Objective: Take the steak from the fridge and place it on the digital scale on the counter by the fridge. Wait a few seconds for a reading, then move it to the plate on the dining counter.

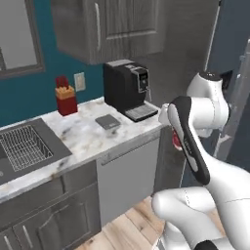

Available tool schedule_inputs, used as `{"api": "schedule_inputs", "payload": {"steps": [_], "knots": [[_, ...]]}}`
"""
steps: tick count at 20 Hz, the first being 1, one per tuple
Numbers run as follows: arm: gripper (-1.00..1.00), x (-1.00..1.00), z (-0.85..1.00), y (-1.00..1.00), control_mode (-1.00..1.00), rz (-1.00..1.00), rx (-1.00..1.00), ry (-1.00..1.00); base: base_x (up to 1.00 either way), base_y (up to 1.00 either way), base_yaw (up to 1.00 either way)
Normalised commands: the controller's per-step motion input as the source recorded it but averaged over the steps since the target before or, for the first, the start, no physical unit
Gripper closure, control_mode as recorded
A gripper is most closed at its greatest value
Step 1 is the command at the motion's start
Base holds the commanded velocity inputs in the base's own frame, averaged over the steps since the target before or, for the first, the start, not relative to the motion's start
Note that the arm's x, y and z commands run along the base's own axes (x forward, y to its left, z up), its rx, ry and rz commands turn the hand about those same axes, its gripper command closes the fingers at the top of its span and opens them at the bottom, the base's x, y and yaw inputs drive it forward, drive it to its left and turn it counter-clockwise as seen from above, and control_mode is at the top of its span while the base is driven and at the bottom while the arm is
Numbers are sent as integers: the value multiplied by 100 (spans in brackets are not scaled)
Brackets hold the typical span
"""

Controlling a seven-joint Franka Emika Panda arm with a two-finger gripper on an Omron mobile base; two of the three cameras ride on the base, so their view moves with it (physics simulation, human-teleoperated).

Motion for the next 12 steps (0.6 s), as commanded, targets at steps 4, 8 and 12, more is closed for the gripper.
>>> {"api": "schedule_inputs", "payload": {"steps": [4,8,12], "knots": [[100,0,0,0,100,0,0,0,-54,11,-84],[100,0,0,0,100,0,0,0,-29,0,-88],[100,0,0,0,100,0,0,0,-7,-8,-90]]}}
